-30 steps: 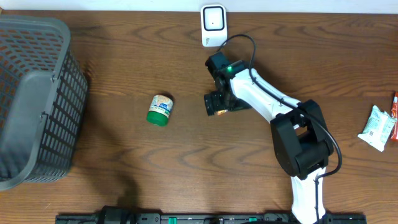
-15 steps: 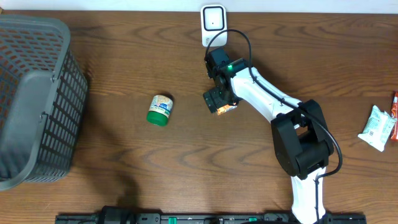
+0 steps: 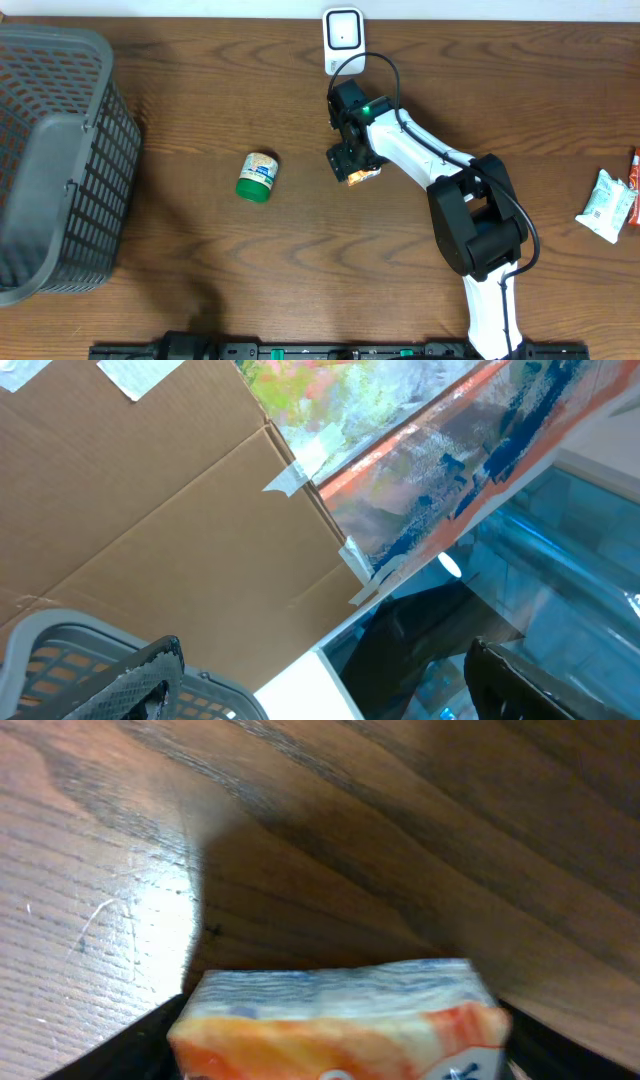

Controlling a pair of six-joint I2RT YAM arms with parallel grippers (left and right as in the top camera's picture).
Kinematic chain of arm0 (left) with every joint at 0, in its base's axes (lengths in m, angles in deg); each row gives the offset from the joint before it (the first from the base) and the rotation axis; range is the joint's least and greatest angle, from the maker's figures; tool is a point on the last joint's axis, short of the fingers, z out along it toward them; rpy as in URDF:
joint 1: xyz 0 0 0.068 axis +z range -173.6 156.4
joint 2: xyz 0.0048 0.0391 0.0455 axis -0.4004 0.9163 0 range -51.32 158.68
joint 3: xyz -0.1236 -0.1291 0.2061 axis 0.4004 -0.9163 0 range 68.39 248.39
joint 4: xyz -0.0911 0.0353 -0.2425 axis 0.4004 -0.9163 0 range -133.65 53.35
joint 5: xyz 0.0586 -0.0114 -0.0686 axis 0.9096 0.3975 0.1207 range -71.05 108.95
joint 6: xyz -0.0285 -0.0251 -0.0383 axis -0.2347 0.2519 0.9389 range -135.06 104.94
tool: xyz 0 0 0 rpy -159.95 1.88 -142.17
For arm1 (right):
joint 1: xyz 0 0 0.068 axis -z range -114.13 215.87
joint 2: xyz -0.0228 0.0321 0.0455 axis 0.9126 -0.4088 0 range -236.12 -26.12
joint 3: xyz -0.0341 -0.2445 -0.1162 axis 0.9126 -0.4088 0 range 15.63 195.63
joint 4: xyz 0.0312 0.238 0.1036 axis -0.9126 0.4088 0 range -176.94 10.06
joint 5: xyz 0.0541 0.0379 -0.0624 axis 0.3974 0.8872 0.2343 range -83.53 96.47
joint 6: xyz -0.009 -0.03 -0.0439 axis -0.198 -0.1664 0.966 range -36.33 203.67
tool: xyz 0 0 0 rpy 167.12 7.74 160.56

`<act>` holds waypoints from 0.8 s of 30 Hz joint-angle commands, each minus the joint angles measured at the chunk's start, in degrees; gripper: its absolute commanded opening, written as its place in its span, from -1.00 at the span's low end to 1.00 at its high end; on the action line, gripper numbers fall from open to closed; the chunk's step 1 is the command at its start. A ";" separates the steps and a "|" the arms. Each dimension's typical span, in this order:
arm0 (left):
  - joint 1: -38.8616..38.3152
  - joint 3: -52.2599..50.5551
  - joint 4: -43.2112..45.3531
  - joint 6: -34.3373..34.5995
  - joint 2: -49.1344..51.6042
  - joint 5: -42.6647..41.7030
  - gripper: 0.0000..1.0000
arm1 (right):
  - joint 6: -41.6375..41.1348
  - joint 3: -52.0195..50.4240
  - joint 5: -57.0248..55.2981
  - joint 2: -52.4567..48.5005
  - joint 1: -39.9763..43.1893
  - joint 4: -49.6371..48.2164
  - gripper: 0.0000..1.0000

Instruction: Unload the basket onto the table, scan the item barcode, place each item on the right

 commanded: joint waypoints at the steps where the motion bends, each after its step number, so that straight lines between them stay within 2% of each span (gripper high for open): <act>1: 0.35 -0.13 0.07 0.11 0.00 0.13 0.80 | -5.66 -0.26 0.46 -1.99 0.42 1.29 0.34; 3: 0.35 -0.13 0.04 0.11 0.00 0.13 0.80 | -11.06 -0.26 0.46 -1.42 0.44 2.58 0.11; 6: 0.35 -0.13 -0.13 0.11 0.00 0.11 0.80 | -19.04 -0.26 0.42 -0.59 0.63 4.72 0.08; 7: 0.35 -0.13 -0.17 0.11 0.00 0.13 0.80 | -21.99 -0.22 0.44 -0.24 0.76 5.42 0.15; 8: 0.35 -0.13 -0.26 0.11 0.00 0.13 0.80 | -23.76 -0.22 0.44 0.02 0.92 5.77 0.31; 9: 0.35 -0.13 -0.33 0.11 0.00 0.13 0.80 | -24.65 -0.22 0.46 0.15 1.07 5.88 0.58; 11: 0.35 -0.13 -0.33 0.11 0.00 0.13 0.80 | -24.83 -0.22 0.42 0.42 1.20 5.64 0.99; 18: 0.35 -0.13 -0.33 0.11 0.00 0.13 0.80 | -18.88 -0.22 0.00 0.42 1.22 5.42 0.99; 24: 0.35 -0.13 -0.33 0.11 0.00 0.13 0.80 | -17.92 -0.28 -0.20 0.39 0.59 6.86 0.99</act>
